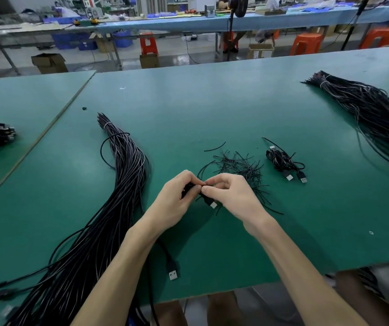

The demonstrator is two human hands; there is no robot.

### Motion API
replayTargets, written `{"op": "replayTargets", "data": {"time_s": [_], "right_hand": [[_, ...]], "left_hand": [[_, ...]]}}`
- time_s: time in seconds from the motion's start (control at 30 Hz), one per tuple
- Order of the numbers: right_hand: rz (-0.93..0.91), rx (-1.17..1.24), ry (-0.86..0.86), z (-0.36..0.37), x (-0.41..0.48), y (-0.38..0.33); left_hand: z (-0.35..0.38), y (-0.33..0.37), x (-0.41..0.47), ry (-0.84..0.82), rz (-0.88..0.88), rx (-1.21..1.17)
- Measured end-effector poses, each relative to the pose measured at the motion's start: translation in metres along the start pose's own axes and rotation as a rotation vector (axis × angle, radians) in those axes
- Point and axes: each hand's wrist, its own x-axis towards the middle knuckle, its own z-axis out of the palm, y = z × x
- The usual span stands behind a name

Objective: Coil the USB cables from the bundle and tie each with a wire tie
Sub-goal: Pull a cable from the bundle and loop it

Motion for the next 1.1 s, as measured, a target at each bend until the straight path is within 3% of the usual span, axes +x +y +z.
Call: {"op": "replayTargets", "data": {"time_s": [0.87,1.1], "right_hand": [[-0.13,0.024,0.017,-0.007,-0.003,-0.012],[-0.267,-0.09,0.039,-0.003,-0.008,-0.017]], "left_hand": [[0.0,-0.005,0.002,0.089,-0.07,-0.075],[-0.001,-0.004,0.002,0.09,-0.075,-0.086]]}}
